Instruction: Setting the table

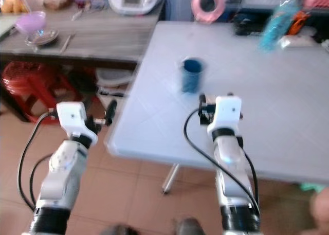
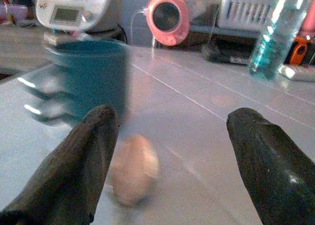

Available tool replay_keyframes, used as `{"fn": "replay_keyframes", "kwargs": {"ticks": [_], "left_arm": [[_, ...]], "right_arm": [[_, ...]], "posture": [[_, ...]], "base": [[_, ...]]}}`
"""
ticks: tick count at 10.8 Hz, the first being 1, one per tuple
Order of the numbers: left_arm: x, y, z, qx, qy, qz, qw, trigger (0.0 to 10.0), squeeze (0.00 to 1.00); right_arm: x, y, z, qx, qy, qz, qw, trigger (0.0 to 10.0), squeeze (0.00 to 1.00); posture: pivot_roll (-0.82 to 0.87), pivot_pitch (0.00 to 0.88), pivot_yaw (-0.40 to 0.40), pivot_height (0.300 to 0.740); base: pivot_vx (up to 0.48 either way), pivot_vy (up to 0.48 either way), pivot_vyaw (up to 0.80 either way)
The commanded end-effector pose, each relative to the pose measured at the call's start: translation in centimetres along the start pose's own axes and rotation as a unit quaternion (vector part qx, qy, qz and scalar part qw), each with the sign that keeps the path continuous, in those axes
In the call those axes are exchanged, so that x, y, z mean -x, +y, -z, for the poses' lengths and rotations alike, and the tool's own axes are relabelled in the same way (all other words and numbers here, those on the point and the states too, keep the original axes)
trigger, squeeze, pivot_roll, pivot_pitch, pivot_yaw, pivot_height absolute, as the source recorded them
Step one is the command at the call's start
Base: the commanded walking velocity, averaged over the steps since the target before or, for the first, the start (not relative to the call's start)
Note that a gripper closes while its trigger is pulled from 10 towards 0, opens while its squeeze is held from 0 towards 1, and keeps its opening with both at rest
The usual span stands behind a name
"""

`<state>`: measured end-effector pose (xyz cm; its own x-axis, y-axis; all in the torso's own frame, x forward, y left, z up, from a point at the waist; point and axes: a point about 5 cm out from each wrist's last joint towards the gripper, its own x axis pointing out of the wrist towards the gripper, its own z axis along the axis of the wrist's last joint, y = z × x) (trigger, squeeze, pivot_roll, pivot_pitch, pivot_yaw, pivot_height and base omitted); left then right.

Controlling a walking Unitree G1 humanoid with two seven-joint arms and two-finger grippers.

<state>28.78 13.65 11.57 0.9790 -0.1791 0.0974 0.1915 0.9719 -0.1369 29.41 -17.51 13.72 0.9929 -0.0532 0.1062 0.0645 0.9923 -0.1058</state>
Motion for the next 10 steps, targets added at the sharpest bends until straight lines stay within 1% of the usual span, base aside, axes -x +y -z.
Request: {"fn": "replay_keyframes", "kwargs": {"ticks": [1,3,4,5,6,8,10], "left_arm": [[0.1,-0.1,0.2,-0.003,0.007,-0.003,1.0,10.0,0.0],[0.3,0.1,0.3,-0.006,0.014,-0.002,1.0,10.0,0.0],[0.3,0.1,0.4,-0.006,0.015,-0.002,1.0,10.0,0.0],[0.4,0.1,0.4,-0.007,0.017,-0.003,1.0,10.0,0.0],[0.5,-0.1,0.4,-0.007,0.02,-0.002,1.0,10.0,0.0],[0.7,-0.1,0.6,-0.009,0.025,-0.001,1.0,10.0,0.0],[1.1,-0.1,0.7,-0.01,0.032,0.0,0.999,10.0,0.0]], "right_arm": [[0.1,-0.5,0.3,-0.002,0.01,0.006,1.0,10.0,0.0],[-0.2,-0.8,0.4,-0.014,0.019,0.012,1.0,10.0,0.0],[-0.3,-1.0,0.5,-0.012,0.024,0.013,1.0,10.0,0.0],[-0.6,-1.1,0.6,-0.021,0.036,0.006,0.999,10.0,0.0],[-1.3,-0.6,0.6,-0.02,0.048,-0.025,0.998,10.0,0.0],[-1.7,0.2,0.9,-0.019,0.075,-0.053,0.996,10.0,0.0],[-2.1,1.7,1.5,-0.024,0.11,-0.092,0.989,10.0,0.0]], "posture": [[-0.06,0.067,0.065,0.74],[-0.05,0.073,0.067,0.74],[-0.05,0.073,0.067,0.74],[-0.05,0.079,0.069,0.74],[-0.05,0.088,0.071,0.74],[-0.04,0.098,0.07,0.74],[-0.03,0.118,0.07,0.74]], "base": [[0.0,0.0,0.0],[0.0,0.0,0.0],[0.0,0.0,0.0],[0.0,0.0,0.0],[0.0,0.0,0.0],[0.0,0.0,0.0],[0.0,0.0,0.0]]}}
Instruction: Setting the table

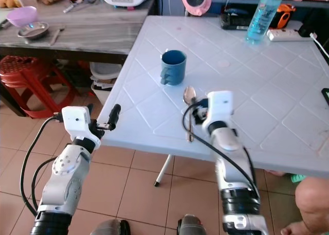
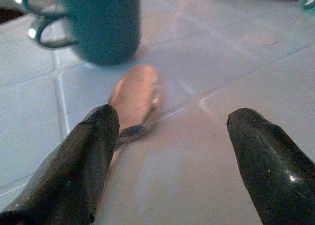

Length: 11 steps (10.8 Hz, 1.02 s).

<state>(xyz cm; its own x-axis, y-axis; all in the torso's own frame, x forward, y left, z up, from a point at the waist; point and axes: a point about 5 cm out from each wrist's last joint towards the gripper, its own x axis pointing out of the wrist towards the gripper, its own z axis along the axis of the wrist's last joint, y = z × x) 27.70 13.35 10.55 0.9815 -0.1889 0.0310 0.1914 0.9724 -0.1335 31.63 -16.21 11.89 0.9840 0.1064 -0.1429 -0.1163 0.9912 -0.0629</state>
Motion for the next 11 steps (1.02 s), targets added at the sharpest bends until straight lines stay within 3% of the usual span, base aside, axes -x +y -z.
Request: {"fn": "replay_keyframes", "kwargs": {"ticks": [1,4,6,9,11], "left_arm": [[0.2,0.2,-0.2,-0.009,0.002,0.001,1.0,10.0,0.0],[0.5,0.3,-0.2,-0.011,0.007,0.001,1.0,10.0,0.0],[0.7,0.3,-0.2,-0.01,0.01,0.001,1.0,10.0,0.0],[0.7,0.3,-0.1,-0.008,0.015,0.004,1.0,10.0,0.0],[0.6,0.2,-0.1,-0.007,0.015,0.006,1.0,10.0,0.0]], "right_arm": [[-0.4,0.9,-0.2,0.001,0.005,-0.02,1.0,10.0,0.0],[-0.7,2.4,-0.5,-0.01,0.019,-0.046,0.999,10.0,0.0],[0.1,2.8,0.4,-0.019,0.047,-0.043,0.998,10.0,0.0],[1.6,1.7,0.8,-0.012,0.064,-0.001,0.998,10.0,0.0],[1.9,0.5,0.0,0.011,0.028,0.039,0.999,10.0,0.0]], "posture": [[-0.03,0.124,0.071,0.74],[-0.02,0.135,0.068,0.74],[-0.02,0.139,0.066,0.74],[-0.04,0.141,0.064,0.74],[-0.04,0.139,0.063,0.74]], "base": [[0.0,0.0,0.0],[0.0,0.0,0.0],[0.0,0.0,0.0],[0.0,0.0,0.0],[0.0,0.0,0.0]]}}
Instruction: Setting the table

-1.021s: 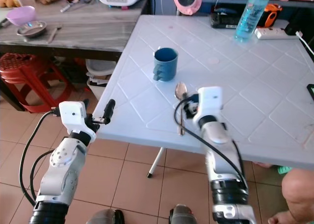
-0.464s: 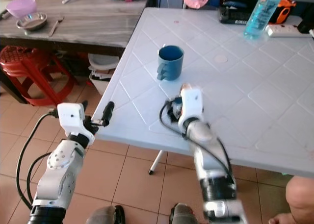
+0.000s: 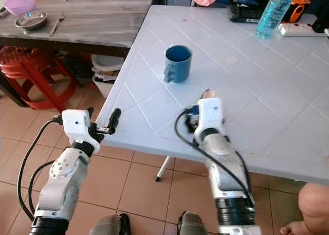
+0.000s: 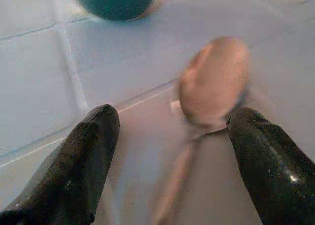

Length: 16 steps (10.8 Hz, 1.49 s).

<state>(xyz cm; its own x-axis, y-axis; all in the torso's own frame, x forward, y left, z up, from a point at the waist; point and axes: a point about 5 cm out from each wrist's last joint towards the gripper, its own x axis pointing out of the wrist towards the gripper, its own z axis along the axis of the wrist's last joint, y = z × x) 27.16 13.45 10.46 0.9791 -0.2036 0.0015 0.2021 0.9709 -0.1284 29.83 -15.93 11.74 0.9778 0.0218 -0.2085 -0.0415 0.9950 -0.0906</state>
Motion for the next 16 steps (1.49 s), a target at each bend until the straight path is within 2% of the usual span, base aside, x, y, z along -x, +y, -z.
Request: {"fn": "replay_keyframes", "kwargs": {"ticks": [1,3,4,8,10,11,12,13,15,16], "left_arm": [[0.0,0.2,-0.2,-0.005,-0.001,0.0,1.0,10.0,0.0],[0.0,0.3,-0.4,-0.005,-0.004,0.0,1.0,10.0,0.0],[0.0,0.3,-0.4,-0.005,-0.004,0.002,1.0,10.0,0.0],[-0.1,0.1,-0.3,-0.004,0.0,0.013,1.0,10.0,0.0],[0.0,0.0,-0.1,-0.002,0.003,0.014,1.0,10.0,0.0],[0.1,-0.1,-0.1,0.002,0.004,0.018,1.0,10.0,0.0],[0.1,-0.1,-0.1,0.002,0.004,0.018,1.0,10.0,0.0],[0.2,-0.1,0.0,0.001,0.005,0.018,1.0,10.0,0.0],[0.5,-0.2,0.3,0.008,0.017,0.038,0.999,10.0,0.0],[0.5,-0.2,0.4,0.008,0.019,0.045,0.999,10.0,0.0]], "right_arm": [[0.1,-0.5,-1.3,-0.002,-0.036,0.022,0.999,10.0,0.0],[0.0,-0.8,-2.8,-0.003,-0.069,0.037,0.997,10.0,0.0],[0.2,-0.7,-2.7,-0.011,-0.064,0.04,0.997,10.0,0.0],[1.7,0.8,-0.7,-0.041,-0.014,0.041,0.998,10.0,0.0],[1.4,1.2,-0.2,-0.05,0.005,0.03,0.998,10.0,0.0],[0.5,1.2,0.0,-0.042,0.025,0.02,0.999,2.0,0.0],[0.2,1.2,0.0,-0.042,0.031,0.019,0.998,1.5,0.0],[-0.2,1.2,0.3,-0.056,0.049,0.013,0.997,0.0,0.0],[0.1,1.3,1.8,-0.09,0.105,0.01,0.99,0.0,0.0],[0.3,1.4,2.0,-0.092,0.113,0.009,0.989,0.2,0.0]], "posture": [[-0.03,0.139,0.063,0.74],[-0.03,0.139,0.065,0.74],[-0.03,0.141,0.068,0.74],[-0.05,0.146,0.065,0.74],[-0.04,0.149,0.063,0.74],[-0.04,0.149,0.061,0.74],[-0.04,0.15,0.06,0.74],[-0.04,0.152,0.058,0.74],[-0.04,0.159,0.058,0.74],[-0.04,0.162,0.06,0.74]], "base": [[0.0,0.0,0.0],[0.0,0.0,0.0],[0.0,0.0,0.0],[0.0,0.0,0.0],[0.0,0.0,0.0],[0.0,0.0,0.0],[0.0,0.0,0.0],[0.0,0.0,0.0],[0.0,0.0,0.0],[0.0,0.0,0.0]]}}
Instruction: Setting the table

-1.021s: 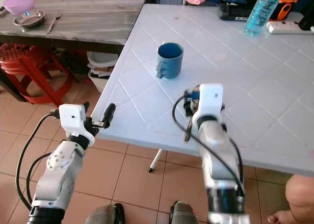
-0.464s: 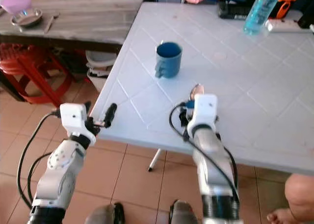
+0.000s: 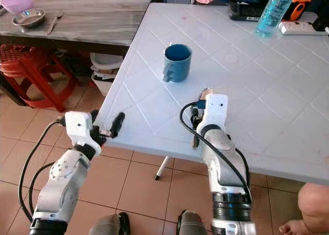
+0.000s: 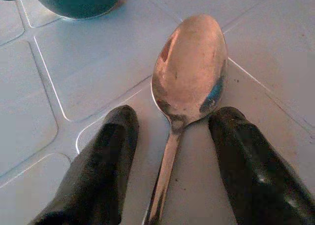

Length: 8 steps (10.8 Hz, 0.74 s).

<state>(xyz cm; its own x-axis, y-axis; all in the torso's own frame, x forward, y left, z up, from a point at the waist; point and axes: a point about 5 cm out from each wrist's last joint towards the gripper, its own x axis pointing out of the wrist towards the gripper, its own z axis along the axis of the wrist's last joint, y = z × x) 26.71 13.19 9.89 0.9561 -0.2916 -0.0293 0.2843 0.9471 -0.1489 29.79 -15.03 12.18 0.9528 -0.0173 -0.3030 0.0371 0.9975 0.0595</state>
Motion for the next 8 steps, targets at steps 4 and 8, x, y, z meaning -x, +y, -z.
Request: {"fn": "replay_keyframes", "kwargs": {"ticks": [4,8], "left_arm": [[0.1,-0.3,-0.2,-0.003,0.0,0.014,1.0,10.0,0.0],[0.7,-2.0,-0.5,0.024,-0.01,0.1,0.995,10.0,0.0]], "right_arm": [[0.6,0.6,2.7,-0.015,0.08,-0.021,0.996,0.2,0.0],[0.9,-0.6,4.3,-0.015,0.112,-0.009,0.994,0.0,0.0]], "posture": [[-0.04,0.166,0.058,0.74],[-0.04,0.168,0.056,0.74]], "base": [[0.0,0.0,0.0],[0.0,0.0,0.0]]}}
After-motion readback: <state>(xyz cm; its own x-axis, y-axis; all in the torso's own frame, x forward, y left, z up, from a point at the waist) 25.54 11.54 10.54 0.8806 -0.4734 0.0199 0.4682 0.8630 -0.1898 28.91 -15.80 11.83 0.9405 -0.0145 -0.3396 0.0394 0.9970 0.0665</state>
